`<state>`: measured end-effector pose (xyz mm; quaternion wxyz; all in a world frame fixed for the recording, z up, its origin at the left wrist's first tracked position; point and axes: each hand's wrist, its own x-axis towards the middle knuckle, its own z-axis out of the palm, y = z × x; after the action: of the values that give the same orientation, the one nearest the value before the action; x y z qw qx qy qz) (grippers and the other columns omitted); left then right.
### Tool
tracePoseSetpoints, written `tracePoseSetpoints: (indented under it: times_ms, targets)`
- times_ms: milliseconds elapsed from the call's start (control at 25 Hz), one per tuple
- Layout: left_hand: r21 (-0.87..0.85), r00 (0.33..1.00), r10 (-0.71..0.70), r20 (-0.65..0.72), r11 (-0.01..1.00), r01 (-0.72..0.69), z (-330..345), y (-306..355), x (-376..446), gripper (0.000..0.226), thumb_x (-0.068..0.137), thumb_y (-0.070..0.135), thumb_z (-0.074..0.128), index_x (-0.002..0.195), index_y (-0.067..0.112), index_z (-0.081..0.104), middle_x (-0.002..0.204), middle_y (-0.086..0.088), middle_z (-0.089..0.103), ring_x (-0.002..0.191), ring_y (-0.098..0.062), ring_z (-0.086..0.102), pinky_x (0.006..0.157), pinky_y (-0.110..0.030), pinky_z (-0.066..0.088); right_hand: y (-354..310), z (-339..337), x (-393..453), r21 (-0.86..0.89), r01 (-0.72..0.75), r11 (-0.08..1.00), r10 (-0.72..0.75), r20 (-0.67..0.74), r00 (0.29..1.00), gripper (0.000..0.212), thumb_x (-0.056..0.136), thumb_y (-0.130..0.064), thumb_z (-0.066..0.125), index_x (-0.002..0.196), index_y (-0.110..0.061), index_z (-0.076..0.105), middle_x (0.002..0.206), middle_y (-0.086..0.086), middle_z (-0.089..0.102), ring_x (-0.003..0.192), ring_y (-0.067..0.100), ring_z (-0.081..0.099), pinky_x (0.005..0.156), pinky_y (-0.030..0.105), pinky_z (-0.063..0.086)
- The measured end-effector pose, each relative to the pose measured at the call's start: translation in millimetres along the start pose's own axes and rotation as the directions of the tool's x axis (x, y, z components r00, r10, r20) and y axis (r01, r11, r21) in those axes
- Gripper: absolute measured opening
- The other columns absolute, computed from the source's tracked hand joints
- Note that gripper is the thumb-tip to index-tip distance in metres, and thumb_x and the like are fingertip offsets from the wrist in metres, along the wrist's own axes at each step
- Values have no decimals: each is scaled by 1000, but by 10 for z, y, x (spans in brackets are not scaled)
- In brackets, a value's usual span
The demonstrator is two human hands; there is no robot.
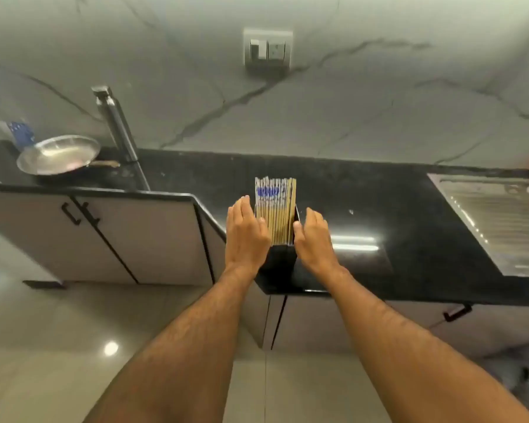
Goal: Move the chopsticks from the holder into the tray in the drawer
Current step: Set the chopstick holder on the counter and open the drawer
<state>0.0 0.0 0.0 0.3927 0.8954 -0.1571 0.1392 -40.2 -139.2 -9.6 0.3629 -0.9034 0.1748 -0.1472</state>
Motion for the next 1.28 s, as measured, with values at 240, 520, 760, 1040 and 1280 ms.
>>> tracePoseSetpoints:
  times_ms: [240,520,760,1040,1280]
  targets:
    - [-250,897,-393,204,865,436,453,-269,-66,40,99,21,48,138,11,51,131,-4,58,122,-20,56,90,-16,40,259,430,0,283,-255,925,254,39,966,21,99,-22,41,111,-16,58,108,2,64,100,17,62,79,33,57]
    - [-462,847,-488,210,714,526,568,-234,-102,31,96,10,41,121,10,60,117,-8,63,108,-19,61,84,-30,56,187,579,-58,468,-266,843,312,-21,950,29,99,-21,36,112,-21,62,99,-8,67,92,6,65,61,11,50]
    - [-531,833,-545,97,679,506,350,-319,-254,35,94,1,40,121,6,61,117,-12,64,109,-21,62,81,-29,59,56,748,-269,516,-224,827,262,-1,965,30,95,-21,36,104,-22,65,91,-10,68,83,4,67,61,19,57]
    - [-583,769,-634,-82,657,479,-149,-554,-858,54,76,17,37,121,9,63,116,-11,66,106,-20,64,88,-40,59,-235,1006,-817,500,-143,854,89,129,988,35,95,-15,34,109,-16,66,97,-2,71,91,12,67,76,38,61]
    - [-645,664,-722,-195,605,468,-529,-998,-1831,55,75,12,38,124,13,63,113,-5,68,104,-14,64,86,-32,59,-407,1367,-1709,498,-109,860,-36,273,961,32,95,-11,36,105,-17,66,97,0,71,91,14,67,79,39,60]
